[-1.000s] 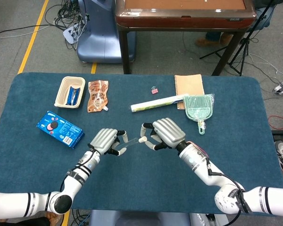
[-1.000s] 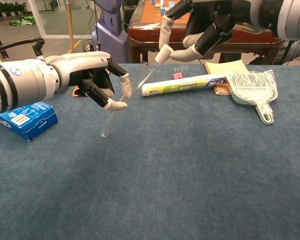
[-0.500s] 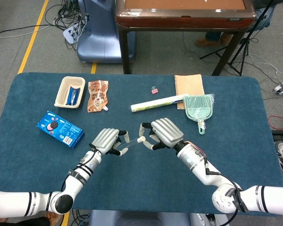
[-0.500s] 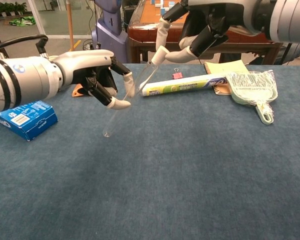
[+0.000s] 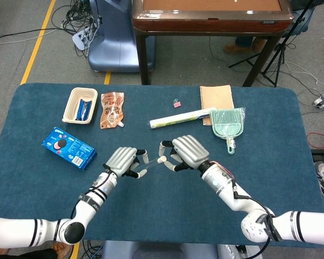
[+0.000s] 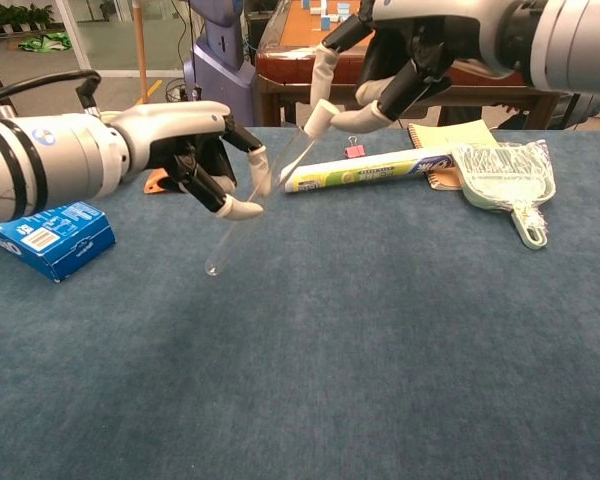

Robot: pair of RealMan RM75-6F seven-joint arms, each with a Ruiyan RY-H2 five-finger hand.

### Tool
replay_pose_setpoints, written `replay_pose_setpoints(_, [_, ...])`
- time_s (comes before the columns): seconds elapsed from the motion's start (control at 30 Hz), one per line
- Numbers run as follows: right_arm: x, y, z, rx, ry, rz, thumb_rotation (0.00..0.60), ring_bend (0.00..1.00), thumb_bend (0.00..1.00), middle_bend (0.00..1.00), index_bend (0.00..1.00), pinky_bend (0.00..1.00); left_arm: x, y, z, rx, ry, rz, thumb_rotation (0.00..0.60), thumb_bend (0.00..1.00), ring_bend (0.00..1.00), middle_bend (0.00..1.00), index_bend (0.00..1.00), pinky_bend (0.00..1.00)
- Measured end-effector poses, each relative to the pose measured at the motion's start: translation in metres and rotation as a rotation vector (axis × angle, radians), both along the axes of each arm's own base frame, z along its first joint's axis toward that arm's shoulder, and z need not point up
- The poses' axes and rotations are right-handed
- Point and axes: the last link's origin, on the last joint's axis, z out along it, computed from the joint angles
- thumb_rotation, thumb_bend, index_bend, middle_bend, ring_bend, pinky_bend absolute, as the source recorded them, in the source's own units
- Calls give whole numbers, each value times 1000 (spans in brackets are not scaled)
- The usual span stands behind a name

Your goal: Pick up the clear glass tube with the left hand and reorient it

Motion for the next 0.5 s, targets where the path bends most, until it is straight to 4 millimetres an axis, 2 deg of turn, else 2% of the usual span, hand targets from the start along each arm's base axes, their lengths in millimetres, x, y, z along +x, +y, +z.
replay_pose_setpoints(0.5, [0,-2,-4,-5,-4,0,600,1000,499,1000,629,1000,2,1,-1,-13,-4,10,600,272,1000,1000,642,940])
